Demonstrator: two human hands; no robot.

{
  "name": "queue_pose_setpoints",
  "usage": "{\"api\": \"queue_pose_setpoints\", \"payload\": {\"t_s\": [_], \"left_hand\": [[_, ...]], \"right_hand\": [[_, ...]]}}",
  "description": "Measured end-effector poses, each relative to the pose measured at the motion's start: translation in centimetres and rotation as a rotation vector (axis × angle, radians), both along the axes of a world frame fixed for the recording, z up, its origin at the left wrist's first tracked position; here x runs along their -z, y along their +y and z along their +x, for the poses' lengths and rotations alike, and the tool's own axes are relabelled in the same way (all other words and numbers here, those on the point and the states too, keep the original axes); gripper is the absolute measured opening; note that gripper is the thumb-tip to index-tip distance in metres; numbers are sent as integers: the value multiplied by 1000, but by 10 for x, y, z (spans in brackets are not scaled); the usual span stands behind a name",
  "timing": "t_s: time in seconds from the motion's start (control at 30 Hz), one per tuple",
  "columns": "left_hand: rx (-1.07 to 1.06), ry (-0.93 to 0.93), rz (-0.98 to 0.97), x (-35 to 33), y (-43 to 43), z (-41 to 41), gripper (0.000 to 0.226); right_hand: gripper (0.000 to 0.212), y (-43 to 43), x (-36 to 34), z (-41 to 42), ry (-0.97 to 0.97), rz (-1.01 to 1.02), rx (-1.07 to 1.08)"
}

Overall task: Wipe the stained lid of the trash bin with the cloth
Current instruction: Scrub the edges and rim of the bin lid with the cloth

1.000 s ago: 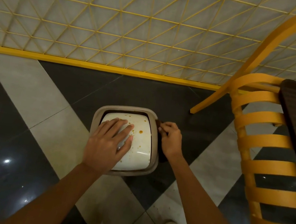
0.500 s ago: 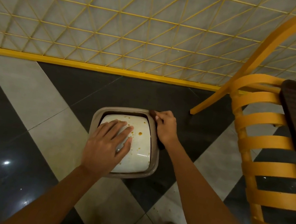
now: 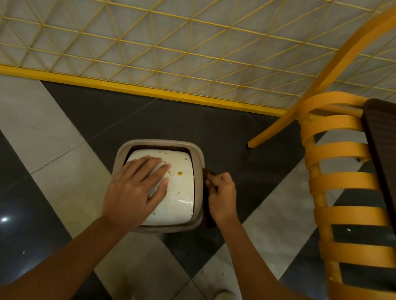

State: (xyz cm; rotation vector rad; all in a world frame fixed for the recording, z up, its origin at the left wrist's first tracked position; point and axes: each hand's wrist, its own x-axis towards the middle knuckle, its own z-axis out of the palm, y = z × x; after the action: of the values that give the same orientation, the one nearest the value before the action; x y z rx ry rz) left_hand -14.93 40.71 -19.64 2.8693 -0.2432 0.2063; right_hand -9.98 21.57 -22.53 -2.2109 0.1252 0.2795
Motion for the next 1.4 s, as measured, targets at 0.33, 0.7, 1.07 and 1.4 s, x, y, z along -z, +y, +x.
{"api": "queue_pose_setpoints", "payload": {"t_s": [0.33,0.7,1.07,1.4], "left_hand": [[10,-27,2,1,1,1,51],[13,-13,8,2,1,0,52],[2,-44,10,2,1,0,50],[3,-57,1,2,1,1,47]], "right_hand": [[22,2,0,-20,15,18,125],[18,2,8,-79,51,73,282],[22,5,7,-70,1,82,282],[26,12,5,-28,-18,74,260]]}}
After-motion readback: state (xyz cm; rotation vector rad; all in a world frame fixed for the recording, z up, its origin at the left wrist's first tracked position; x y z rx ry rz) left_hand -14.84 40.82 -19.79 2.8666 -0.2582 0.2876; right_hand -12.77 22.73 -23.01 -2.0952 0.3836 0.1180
